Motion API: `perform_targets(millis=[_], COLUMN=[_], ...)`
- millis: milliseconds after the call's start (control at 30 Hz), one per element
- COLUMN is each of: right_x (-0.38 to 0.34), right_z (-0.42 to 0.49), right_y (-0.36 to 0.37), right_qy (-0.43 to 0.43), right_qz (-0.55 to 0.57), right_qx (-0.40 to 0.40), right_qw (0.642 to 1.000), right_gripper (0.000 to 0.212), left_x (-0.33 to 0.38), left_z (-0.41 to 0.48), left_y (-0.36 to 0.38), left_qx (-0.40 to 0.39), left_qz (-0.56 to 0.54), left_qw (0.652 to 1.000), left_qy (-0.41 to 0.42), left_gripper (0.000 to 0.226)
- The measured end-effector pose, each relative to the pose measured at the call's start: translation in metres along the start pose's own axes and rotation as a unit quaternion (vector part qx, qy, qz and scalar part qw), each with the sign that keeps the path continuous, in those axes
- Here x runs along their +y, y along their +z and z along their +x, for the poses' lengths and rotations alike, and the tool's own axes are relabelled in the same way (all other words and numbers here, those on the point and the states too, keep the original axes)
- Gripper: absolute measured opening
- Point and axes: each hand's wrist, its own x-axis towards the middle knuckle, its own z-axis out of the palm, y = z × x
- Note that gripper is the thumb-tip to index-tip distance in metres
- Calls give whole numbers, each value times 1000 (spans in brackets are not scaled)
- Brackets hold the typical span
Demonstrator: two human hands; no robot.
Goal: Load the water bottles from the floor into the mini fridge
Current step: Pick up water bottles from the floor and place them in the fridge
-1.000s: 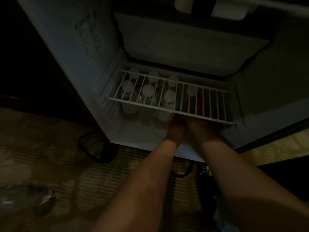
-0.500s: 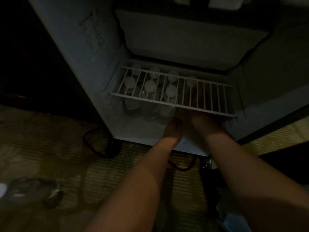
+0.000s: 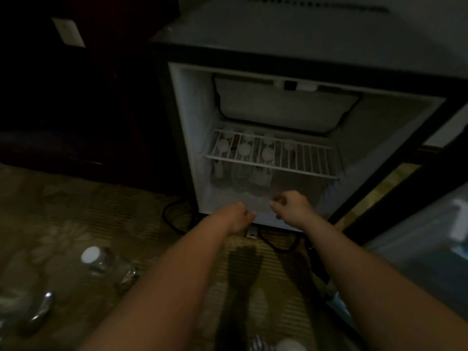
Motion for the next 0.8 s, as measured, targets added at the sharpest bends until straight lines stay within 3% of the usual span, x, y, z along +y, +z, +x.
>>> perform_targets(millis=[100,200,500,800], right_x=[-27,-61,-165,-256], right_z=[-26,-56,-135,-205], right_y=[-6,-16,-42,20], right_qy=[-65,-117,-208,-260], right_qz=[-43,-82,-150,-209], right_qx=[25,40,34,-66], right_qw=[997,989,966,941], right_gripper=[26,25,28,26], left_x=[-1,2,-6,-125], left_z=[-35,-74,-186,-274], left_y=[-27,-57,-123,-137], left_qx=[-9,37,128,159], left_qz=[136,180,172,131], left_qw=[991,983,976,977], left_qy=[1,17,20,-60], left_gripper=[45,44,41,41])
